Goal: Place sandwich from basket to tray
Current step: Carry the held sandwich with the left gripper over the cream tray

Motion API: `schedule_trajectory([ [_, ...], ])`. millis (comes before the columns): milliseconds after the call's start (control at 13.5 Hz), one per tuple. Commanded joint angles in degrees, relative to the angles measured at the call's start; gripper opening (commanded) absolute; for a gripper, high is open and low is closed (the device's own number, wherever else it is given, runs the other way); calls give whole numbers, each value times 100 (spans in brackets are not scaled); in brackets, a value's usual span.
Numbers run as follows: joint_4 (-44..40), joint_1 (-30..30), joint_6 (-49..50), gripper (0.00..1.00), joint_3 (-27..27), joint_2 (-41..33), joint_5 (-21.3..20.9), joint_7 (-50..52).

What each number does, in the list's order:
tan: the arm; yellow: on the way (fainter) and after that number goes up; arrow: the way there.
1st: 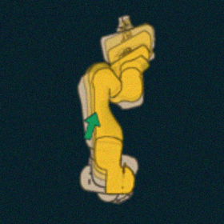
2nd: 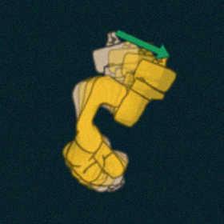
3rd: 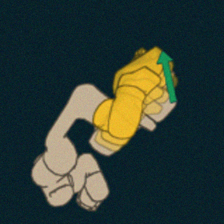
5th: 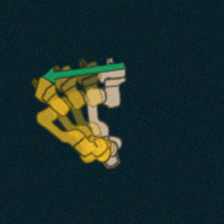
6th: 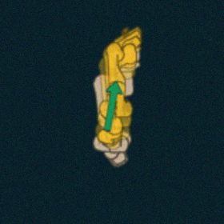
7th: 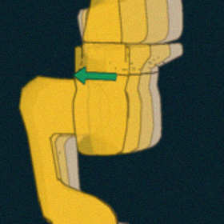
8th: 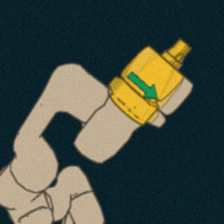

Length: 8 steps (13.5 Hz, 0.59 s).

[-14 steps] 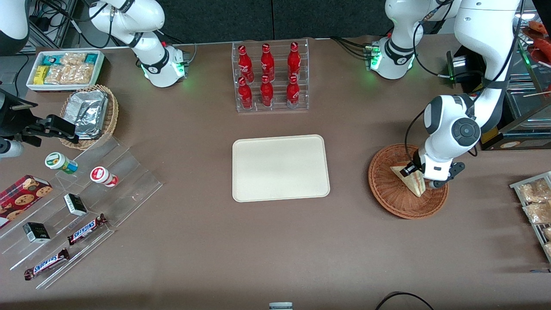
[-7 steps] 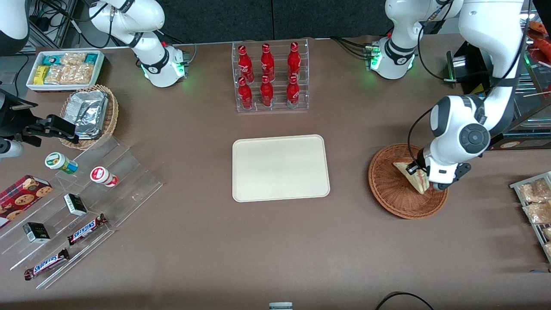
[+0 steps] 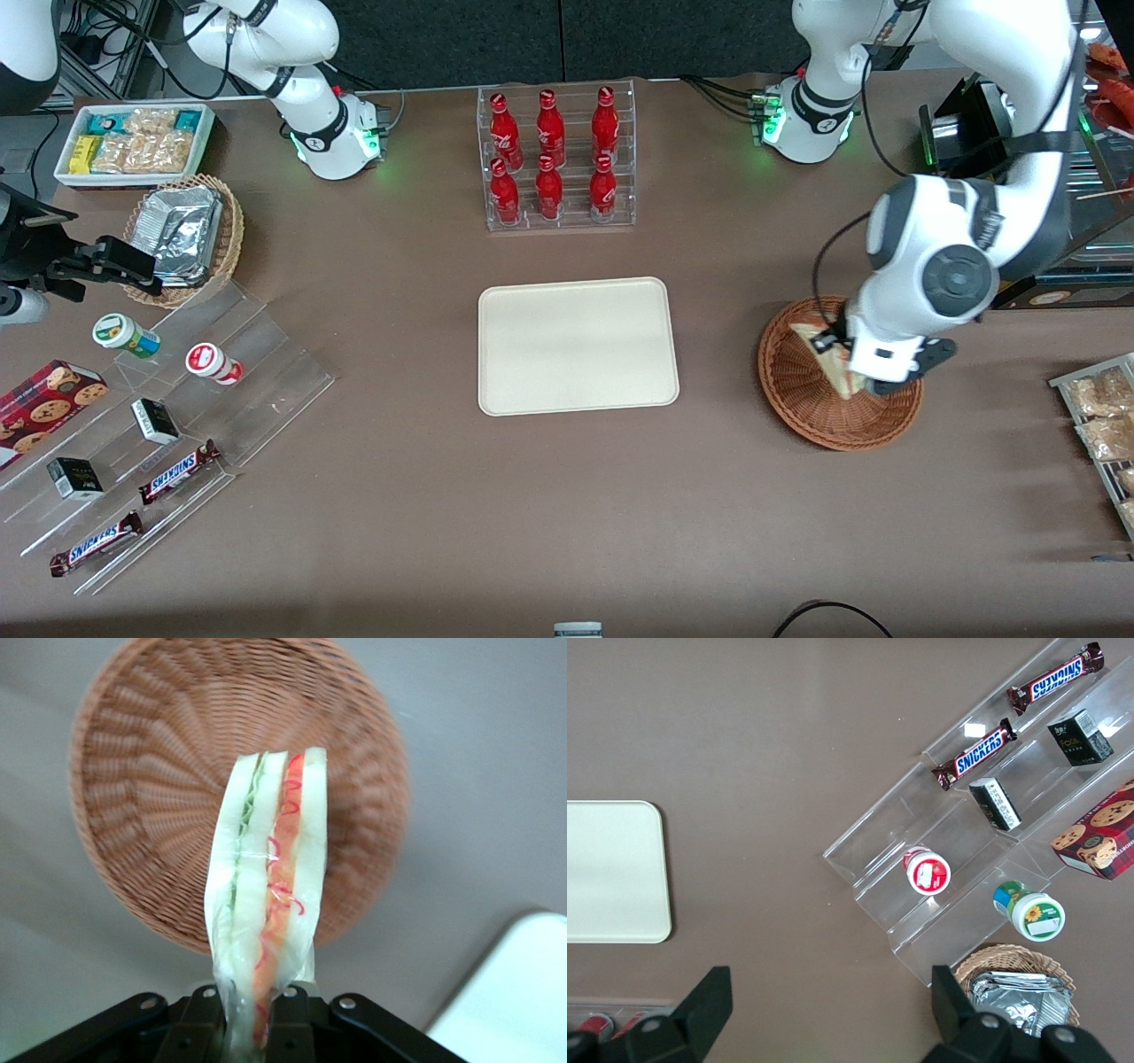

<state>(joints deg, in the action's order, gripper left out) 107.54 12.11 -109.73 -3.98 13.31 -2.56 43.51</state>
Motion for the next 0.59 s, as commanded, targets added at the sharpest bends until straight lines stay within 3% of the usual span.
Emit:
schedule_trajectory([
  [0, -259, 589, 180, 0, 47, 22, -25, 141],
  [295, -689, 1318, 118, 0, 47, 346, 71, 105],
  [517, -1452, 1837, 145, 0, 47, 943, 80, 96],
])
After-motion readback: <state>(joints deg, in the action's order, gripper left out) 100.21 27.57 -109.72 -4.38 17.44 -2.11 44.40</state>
